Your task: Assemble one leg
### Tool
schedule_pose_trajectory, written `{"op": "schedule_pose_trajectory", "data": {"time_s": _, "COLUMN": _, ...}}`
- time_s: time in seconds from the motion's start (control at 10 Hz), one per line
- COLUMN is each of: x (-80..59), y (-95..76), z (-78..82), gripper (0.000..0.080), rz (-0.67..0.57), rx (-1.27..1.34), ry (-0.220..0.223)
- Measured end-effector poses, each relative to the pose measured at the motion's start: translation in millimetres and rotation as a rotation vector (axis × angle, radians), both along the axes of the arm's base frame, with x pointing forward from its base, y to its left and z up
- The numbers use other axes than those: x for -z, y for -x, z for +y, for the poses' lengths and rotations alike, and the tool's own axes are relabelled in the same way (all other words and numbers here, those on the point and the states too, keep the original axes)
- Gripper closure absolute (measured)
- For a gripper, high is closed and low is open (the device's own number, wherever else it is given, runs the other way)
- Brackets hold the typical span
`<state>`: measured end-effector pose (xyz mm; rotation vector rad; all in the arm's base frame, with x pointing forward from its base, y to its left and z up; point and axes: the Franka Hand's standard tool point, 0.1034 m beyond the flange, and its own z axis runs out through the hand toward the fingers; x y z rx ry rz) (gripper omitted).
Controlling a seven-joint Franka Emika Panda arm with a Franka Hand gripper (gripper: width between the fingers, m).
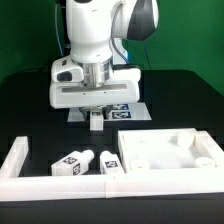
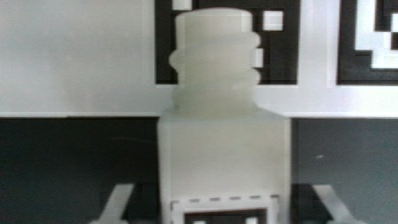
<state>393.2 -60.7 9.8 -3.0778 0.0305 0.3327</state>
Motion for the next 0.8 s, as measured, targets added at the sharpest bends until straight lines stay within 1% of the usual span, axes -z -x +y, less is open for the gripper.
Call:
{"op": "schedule_pose_trajectory", "data": {"time_s": 0.1, "x": 0.0, "y": 0.0, "z": 0.0, "gripper": 0.0517, "rz": 0.000, "rx": 0.000, "ry": 0.000}}
{"op": "schedule_pose_trajectory", "data": {"time_s": 0.2, "x": -0.7, "y": -1.4, "z": -0.4, "gripper": 0.0297, "rz": 0.001, "rx": -0.001, "ry": -0.001}}
{"op": "schedule_pose_trajectory", "data": {"time_s": 0.3, "x": -7.3, "y": -7.5, "z": -4.5, "gripper": 0.0297, "rz": 0.044, "rx": -0.007, "ry": -0.023}}
{"op": "schedule_pose_trajectory", "data": {"time_s": 0.4, "x": -13.4, "y": -20.0, "z": -13.4, "gripper": 0.0183, "rz": 0.079, "rx": 0.006, "ry": -0.036}}
{"op": "schedule_pose_trajectory", "data": {"time_s": 0.5, "x": -15.3, "y": -30.2, "z": -19.8, "gripper": 0.0156, "rz": 0.108, "rx": 0.014, "ry": -0.042}}
{"op": "schedule_pose_trajectory", "data": {"time_s": 0.6, "x": -14.7, "y": -36.5, "z": -24.1, "gripper": 0.0156, "rz": 0.119, "rx": 0.020, "ry": -0.042}}
{"op": "schedule_pose_trajectory", "data": {"time_s": 0.7, "x": -13.5, "y": -35.5, "z": -20.9, "gripper": 0.0151, "rz": 0.194, "rx": 0.037, "ry": -0.052}}
{"op": "schedule_pose_trajectory", "data": {"time_s": 0.8, "x": -11.7, "y": -39.2, "z": -16.3, "gripper": 0.0151, "rz": 0.298, "rx": 0.068, "ry": -0.053}}
